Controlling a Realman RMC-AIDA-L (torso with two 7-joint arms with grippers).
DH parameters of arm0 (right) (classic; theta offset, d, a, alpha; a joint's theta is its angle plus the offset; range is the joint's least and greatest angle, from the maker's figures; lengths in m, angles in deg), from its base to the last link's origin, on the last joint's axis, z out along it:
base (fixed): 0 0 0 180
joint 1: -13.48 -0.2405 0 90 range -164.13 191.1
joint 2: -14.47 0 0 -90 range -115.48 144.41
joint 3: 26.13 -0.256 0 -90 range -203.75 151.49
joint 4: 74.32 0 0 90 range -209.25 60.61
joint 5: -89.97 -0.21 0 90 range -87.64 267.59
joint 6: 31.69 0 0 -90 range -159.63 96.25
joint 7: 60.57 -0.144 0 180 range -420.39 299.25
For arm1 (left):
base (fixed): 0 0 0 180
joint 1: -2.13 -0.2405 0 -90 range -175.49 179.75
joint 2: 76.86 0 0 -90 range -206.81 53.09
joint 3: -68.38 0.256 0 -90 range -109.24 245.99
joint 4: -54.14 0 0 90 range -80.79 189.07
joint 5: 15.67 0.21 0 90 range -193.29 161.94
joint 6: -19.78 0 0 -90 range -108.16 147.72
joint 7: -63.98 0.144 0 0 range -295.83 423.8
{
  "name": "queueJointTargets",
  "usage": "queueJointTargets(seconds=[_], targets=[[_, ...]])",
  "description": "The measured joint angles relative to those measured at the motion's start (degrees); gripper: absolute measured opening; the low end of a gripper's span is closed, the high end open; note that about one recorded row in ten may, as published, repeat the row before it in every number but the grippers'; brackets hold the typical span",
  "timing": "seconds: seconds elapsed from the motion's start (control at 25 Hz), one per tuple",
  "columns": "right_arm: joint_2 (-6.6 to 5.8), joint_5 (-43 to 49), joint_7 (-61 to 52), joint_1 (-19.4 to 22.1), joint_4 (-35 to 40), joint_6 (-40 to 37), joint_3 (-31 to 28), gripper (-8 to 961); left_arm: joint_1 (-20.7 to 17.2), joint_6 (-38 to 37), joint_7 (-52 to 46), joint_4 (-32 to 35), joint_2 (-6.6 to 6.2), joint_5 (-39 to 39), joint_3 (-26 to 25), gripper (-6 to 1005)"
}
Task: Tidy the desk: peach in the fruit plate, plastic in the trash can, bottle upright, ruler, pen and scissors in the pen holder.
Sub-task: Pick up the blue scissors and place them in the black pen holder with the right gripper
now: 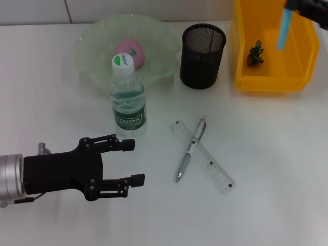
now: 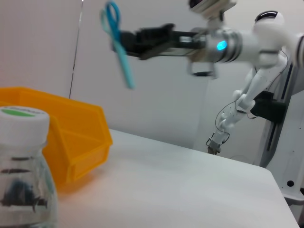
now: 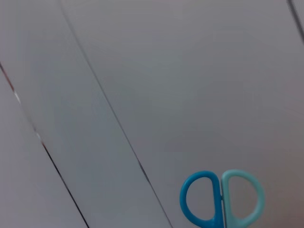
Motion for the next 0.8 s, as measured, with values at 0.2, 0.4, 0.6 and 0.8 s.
queueJointTargets(seconds=[0.2,0.4,0.6,0.8], targets=[[-0.03,-5.97,24.49,-11.44,-24.90,5.60,-4.93,238,0.35,0.17,0.03,-0.02,0.63,-0.01,0.00,703],[0.36,-14.62,43.78,-17.83,-38.86,9.34,-5.27,264,0.55,0.36,0.01,-0.39,0.71,-0.18,0.00,702],[0.57,-16.20,50.25,-21.70,-45.07,13.41,-5.14,308,0.52,0.28,-0.05,-0.44,0.82,-0.27,0.00,702],[0.68,-16.11,51.97,-22.85,-46.72,15.34,-4.94,351,0.27,0.08,-0.05,-0.31,0.88,-0.27,-0.41,701]])
